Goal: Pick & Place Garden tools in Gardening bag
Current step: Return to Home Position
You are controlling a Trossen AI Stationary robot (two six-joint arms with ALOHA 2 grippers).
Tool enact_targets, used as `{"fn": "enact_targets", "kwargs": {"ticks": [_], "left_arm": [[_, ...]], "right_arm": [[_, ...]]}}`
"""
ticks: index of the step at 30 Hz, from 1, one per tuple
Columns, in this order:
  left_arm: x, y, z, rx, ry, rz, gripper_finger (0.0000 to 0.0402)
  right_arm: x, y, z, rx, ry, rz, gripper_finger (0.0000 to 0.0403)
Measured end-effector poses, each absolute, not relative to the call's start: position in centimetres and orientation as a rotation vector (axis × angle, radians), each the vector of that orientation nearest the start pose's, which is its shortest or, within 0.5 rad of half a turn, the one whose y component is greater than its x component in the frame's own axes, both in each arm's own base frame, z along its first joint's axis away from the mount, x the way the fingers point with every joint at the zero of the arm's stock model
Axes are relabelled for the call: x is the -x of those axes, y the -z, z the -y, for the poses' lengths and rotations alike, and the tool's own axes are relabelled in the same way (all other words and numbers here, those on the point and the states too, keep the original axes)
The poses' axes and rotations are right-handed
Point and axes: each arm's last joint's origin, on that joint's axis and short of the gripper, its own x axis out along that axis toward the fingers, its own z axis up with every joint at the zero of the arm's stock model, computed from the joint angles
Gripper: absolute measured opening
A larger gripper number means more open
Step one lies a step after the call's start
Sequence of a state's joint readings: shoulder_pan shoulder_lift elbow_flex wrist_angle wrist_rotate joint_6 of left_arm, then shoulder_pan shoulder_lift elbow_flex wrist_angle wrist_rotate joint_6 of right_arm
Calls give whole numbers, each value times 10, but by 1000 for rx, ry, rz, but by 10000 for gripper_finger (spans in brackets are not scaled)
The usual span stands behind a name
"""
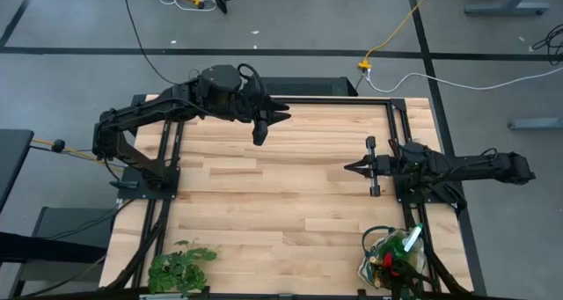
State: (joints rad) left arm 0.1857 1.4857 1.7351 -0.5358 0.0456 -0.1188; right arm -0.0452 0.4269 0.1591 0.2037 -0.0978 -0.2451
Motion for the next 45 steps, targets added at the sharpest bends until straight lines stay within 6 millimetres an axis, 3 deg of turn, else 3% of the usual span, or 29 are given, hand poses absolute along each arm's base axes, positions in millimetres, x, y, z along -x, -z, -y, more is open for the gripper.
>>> {"fn": "enact_targets", "kwargs": {"ticks": [6,17,45], "left_arm": [[-308,-458,-56,151,-156,-276,117],[-308,-458,-56,151,-156,-276,117],[-308,-458,-56,151,-156,-278,117]], "right_arm": [[-124,-196,2,237,-71,59,2],[-116,-188,1,185,-77,115,2],[-102,-182,1,181,-63,145,2]]}}
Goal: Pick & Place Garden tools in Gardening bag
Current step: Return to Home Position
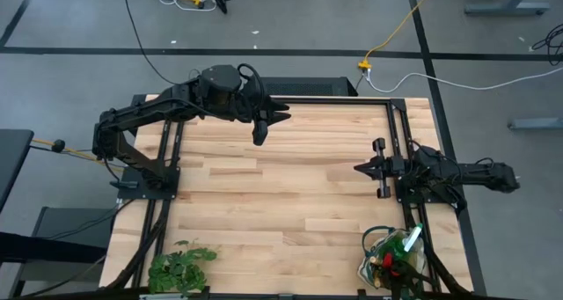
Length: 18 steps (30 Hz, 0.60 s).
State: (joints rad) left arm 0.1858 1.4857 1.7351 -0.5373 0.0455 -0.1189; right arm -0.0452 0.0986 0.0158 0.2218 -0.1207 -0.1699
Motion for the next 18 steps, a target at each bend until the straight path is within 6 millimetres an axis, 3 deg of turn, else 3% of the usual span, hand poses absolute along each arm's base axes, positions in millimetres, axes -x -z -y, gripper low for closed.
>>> {"fn": "enact_targets", "kwargs": {"ticks": [18], "left_arm": [[-308,-458,-56,151,-156,-277,117]], "right_arm": [[-96,-179,1,179,-67,122,2]]}}
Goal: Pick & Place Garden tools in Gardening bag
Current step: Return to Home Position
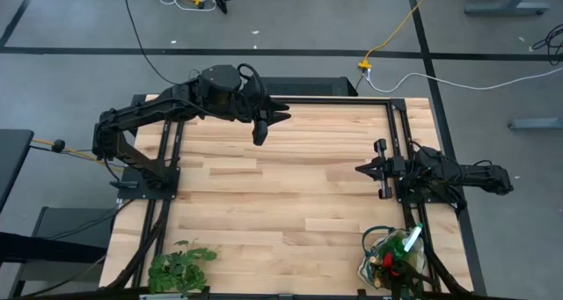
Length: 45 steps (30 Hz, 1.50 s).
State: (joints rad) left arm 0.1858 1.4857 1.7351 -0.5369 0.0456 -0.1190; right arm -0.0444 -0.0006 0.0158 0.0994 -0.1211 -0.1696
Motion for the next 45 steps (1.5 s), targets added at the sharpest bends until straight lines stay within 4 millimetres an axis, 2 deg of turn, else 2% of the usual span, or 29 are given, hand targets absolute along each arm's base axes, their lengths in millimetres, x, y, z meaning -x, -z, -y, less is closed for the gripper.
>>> {"fn": "enact_targets", "kwargs": {"ticks": [14,45], "left_arm": [[-308,-458,-57,151,-156,-277,117],[-308,-458,-56,151,-156,-277,117]], "right_arm": [[-96,-171,1,173,-73,49,2],[-96,-172,1,145,-73,50,2]]}}
